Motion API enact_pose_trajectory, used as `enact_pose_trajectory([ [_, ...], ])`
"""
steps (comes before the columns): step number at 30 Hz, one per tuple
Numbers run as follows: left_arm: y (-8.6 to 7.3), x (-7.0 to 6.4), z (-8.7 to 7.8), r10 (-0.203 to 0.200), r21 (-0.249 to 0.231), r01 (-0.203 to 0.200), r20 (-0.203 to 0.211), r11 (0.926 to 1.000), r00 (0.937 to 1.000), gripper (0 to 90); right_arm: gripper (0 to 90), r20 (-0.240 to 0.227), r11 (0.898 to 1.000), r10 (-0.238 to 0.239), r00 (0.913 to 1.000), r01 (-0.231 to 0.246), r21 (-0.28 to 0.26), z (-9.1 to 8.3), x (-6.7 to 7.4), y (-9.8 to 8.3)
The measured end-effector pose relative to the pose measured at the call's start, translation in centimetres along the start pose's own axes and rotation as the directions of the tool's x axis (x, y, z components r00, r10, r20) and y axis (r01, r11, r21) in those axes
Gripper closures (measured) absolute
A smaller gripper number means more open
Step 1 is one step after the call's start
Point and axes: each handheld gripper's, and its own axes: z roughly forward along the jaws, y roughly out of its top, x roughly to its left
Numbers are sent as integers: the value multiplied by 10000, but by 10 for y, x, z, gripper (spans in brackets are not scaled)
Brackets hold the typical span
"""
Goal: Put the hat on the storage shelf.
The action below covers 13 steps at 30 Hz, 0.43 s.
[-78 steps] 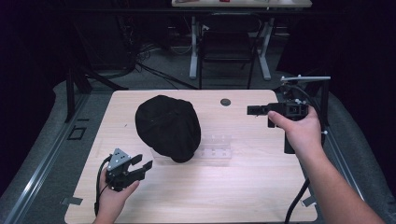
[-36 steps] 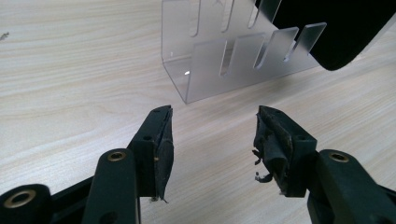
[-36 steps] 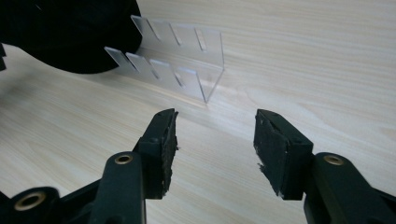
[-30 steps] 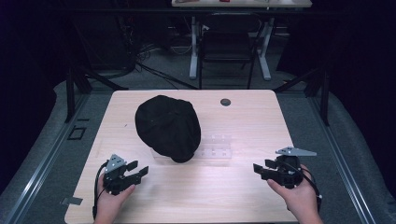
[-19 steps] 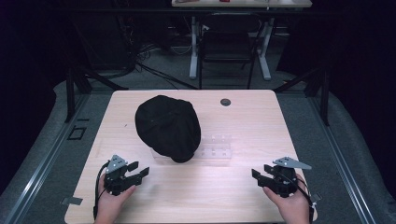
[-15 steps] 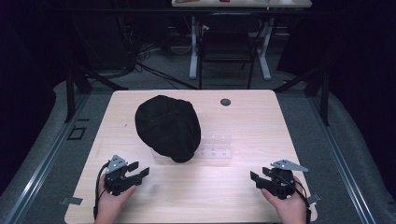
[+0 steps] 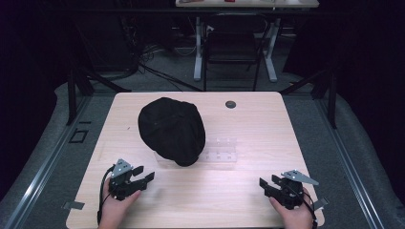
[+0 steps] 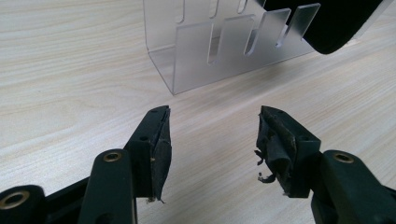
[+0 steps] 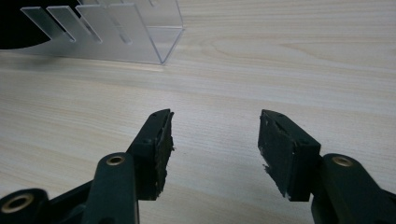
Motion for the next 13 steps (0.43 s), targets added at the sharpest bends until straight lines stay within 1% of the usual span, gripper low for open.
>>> enact_pose_trajectory([
  [3, 0, -1, 0, 28, 21, -28, -10, 10000, 10000, 450, 441, -22, 9998, 168, 9999, -168, -86, 1, -4, -1],
  [9, 0, -3, 2, 119, 45, -119, 63, 9999, 9999, 450, 441, -190, 9971, 720, 9972, -724, -243, 2, -11, -4],
  [13, 2, -9, 5, 215, 112, -216, 68, 9997, 9997, 450, 441, -275, 9941, 1047, 9941, -1053, -251, 2, -15, -5],
])
